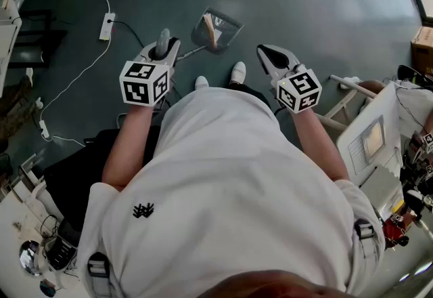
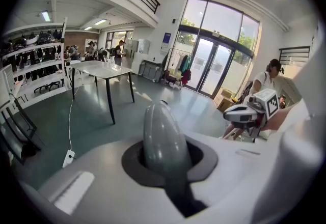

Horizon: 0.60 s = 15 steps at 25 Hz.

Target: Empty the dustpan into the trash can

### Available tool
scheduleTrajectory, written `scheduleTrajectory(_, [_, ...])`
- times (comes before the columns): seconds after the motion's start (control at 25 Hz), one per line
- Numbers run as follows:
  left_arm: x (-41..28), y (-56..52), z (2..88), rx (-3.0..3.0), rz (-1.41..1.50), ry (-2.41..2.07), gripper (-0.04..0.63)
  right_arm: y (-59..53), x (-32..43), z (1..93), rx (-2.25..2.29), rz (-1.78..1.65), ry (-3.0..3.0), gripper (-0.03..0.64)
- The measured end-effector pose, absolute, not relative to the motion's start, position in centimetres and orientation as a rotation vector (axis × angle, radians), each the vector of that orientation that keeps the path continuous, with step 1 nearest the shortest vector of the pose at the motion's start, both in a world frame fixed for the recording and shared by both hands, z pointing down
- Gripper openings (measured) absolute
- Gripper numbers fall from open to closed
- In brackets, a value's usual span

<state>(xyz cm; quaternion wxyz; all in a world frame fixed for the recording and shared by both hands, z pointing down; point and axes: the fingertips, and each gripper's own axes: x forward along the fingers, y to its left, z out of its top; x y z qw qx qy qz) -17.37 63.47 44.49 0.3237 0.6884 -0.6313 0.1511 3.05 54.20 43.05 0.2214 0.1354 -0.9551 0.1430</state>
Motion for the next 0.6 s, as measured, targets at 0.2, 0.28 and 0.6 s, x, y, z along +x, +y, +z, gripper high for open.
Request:
scheduleTrajectory(0.2, [-20.1,64.3,45.1,1.855,0.449,-1.645,0.08,56.1,0.6,42.7,0.427,0.394,-2.661,0.0])
scheduleTrajectory(0.28, [-21.1,64.5,45.6,1.853,0.461,-1.638,0.081,56.6,-0.1,42.6,0.432,0.398,-2.655,0.0])
scheduleTrajectory(0.6, [-21.6,59.3,47.4,1.844,0.508,-1.593,0.081,51.2,0.1,43.7,0.471,0.475,-2.644,0.0])
